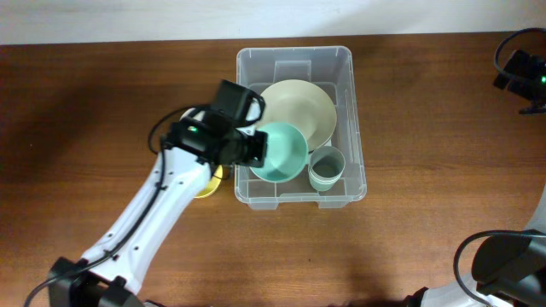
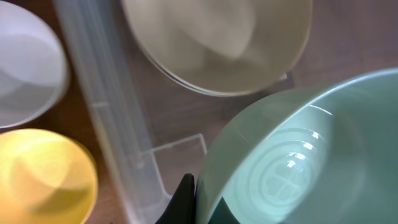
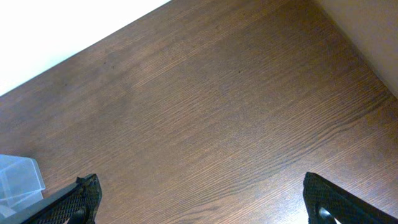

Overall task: Pack container
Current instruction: 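Carry the mint bowl with the left gripper into the bin's front left, then move the left gripper to the white bowl and grasp its rim, then carry the white bowl with the left gripper onto the mint bowl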

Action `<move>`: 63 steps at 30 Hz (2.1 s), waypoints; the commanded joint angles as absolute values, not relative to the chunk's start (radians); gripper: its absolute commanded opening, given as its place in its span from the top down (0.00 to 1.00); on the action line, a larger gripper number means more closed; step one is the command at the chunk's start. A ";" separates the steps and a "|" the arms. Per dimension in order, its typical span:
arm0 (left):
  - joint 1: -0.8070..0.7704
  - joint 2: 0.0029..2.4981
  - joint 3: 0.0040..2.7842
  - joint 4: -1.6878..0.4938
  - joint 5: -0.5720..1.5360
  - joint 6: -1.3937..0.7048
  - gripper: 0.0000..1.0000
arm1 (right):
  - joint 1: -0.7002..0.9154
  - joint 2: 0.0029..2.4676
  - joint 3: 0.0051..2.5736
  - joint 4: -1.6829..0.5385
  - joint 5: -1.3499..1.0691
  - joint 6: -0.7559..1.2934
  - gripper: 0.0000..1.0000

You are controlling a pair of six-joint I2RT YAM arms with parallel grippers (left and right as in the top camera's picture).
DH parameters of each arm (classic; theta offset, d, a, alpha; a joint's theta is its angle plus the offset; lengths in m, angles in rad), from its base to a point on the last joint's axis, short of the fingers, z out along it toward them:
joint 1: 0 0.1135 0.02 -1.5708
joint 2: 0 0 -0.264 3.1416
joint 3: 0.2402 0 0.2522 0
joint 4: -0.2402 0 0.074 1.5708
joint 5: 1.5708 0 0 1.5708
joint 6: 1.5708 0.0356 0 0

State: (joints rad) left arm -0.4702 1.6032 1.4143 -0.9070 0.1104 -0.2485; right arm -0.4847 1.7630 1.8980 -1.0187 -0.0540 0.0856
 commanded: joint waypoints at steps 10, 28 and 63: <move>-0.508 1.676 1.421 -0.914 0.029 -0.230 0.36 | -0.485 1.762 1.901 -1.018 -0.056 0.085 0.01; -0.151 1.701 1.588 -0.902 -0.110 -0.230 0.24 | -0.485 1.762 1.901 -1.018 -0.056 0.085 0.01; 0.046 2.148 1.676 -0.807 0.031 -0.336 0.99 | -0.485 1.762 1.901 -1.018 -0.056 0.085 0.01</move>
